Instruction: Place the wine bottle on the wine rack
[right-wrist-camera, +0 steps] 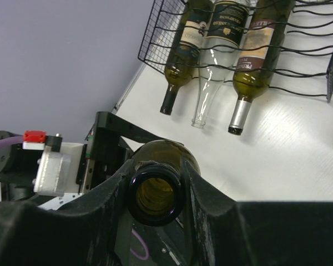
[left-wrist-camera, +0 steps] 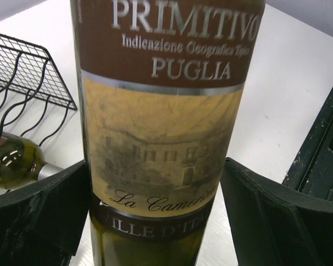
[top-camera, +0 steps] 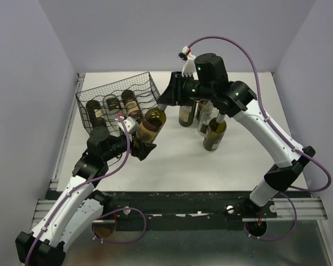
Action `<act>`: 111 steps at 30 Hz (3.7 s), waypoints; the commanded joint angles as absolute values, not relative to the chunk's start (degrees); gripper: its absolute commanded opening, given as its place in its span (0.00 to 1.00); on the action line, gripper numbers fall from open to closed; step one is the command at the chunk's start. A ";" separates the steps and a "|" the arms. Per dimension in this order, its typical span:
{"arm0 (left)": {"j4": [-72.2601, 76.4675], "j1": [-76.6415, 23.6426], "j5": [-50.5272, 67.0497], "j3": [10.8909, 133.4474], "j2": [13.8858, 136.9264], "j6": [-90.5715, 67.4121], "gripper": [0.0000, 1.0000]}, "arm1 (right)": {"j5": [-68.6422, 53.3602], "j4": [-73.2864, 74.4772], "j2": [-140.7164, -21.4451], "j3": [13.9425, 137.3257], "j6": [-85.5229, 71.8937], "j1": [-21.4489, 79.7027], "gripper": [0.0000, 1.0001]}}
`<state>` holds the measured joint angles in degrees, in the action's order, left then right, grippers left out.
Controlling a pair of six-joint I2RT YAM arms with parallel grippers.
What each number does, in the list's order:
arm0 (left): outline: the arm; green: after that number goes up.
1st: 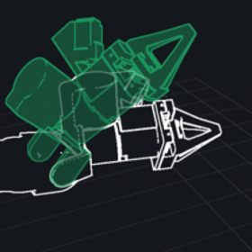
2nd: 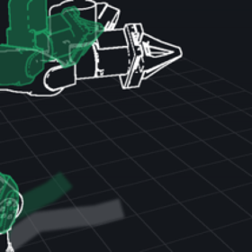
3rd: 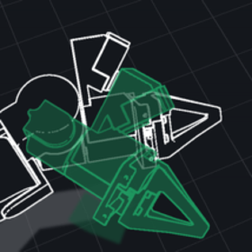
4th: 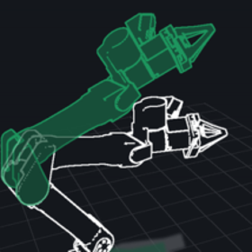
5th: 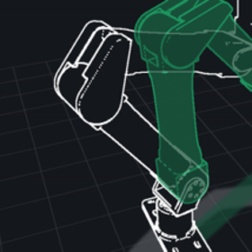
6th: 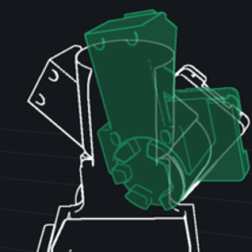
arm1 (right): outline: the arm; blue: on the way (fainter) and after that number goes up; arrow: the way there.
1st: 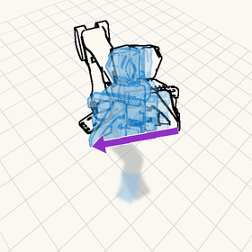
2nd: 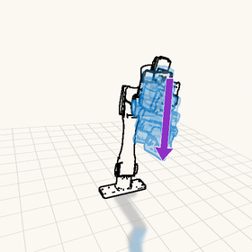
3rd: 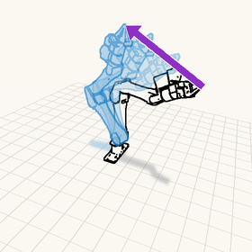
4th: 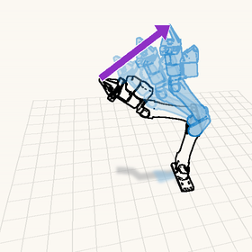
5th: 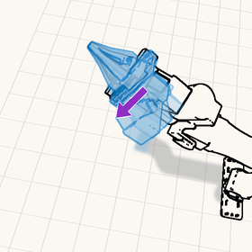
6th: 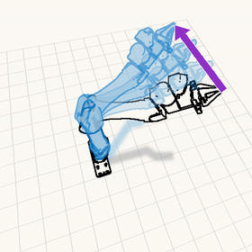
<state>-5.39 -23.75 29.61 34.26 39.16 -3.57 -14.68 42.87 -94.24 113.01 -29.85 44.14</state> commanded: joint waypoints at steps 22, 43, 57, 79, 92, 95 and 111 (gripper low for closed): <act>-9.57 -24.08 26.35 43.59 41.14 12.27 0.00 | -21.36 36.30 -86.05 107.94 -29.01 44.12 0.60; -12.04 -24.08 27.77 47.63 40.86 61.67 0.00 | -17.66 53.69 -84.72 114.17 -11.88 44.12 0.98; -11.96 -24.17 26.89 54.14 49.13 75.93 0.00 | -19.25 63.02 -84.47 107.41 -1.85 44.12 0.87; -14.24 -27.25 21.71 57.13 53.96 74.80 0.00 | -22.24 62.05 -88.86 103.10 -0.62 47.46 0.63; -10.81 -27.25 18.64 56.16 54.58 70.93 0.00 | -20.75 63.10 -89.29 100.46 -1.14 48.08 0.06; -10.29 -27.33 17.67 55.46 54.49 70.75 0.01 | -18.55 62.84 -89.74 100.11 -1.49 48.08 0.01; -8.36 -27.25 15.47 39.74 47.64 69.44 0.99 | -11.78 55.03 -87.81 97.74 -6.85 48.16 0.01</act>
<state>-11.18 -27.40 16.62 44.23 50.30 71.57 -15.25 60.86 -89.49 98.96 -3.99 48.05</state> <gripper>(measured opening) 0.985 0.427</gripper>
